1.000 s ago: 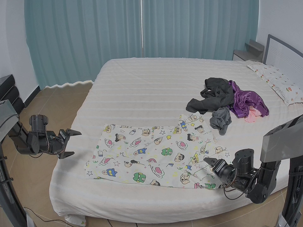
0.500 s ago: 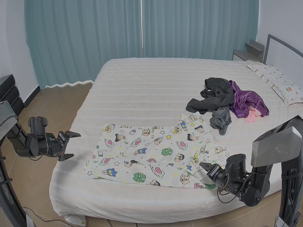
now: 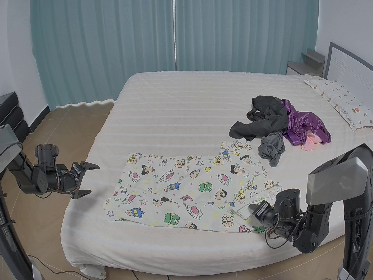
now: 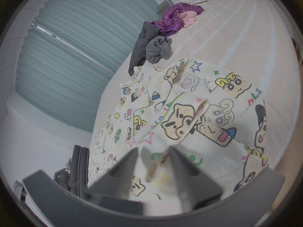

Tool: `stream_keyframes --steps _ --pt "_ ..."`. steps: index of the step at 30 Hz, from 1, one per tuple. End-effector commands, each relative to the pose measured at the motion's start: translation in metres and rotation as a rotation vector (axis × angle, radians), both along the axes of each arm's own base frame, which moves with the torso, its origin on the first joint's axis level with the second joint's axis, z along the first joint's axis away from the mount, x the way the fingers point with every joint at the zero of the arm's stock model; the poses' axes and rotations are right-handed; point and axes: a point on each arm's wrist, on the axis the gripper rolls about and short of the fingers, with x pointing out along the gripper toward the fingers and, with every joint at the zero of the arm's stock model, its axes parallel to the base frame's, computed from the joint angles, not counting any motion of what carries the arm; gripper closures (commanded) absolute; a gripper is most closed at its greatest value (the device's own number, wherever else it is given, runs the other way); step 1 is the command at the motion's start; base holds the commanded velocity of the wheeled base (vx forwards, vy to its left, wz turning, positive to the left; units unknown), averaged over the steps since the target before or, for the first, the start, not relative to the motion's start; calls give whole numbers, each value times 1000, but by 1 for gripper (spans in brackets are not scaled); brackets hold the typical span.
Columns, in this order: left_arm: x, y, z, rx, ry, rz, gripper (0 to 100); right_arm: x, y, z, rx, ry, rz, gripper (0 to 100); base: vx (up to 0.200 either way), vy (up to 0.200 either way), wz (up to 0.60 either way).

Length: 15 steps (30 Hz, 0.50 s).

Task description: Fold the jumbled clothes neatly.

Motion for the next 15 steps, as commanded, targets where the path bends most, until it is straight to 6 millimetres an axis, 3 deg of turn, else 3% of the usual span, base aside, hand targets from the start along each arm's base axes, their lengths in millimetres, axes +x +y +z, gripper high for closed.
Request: stream_keyframes --steps 1,5,15 --pt "0 0 0 1 -1 2 0 -1 0 1 0 0 2 100 0 0 0" --pt "1 0 0 0 -1 -1 0 -2 -1 2 0 2 0 100 0 0 0" --pt "1 0 0 2 -3 -1 0 -17 5 42 -25 -100 49 100 0 0 0"
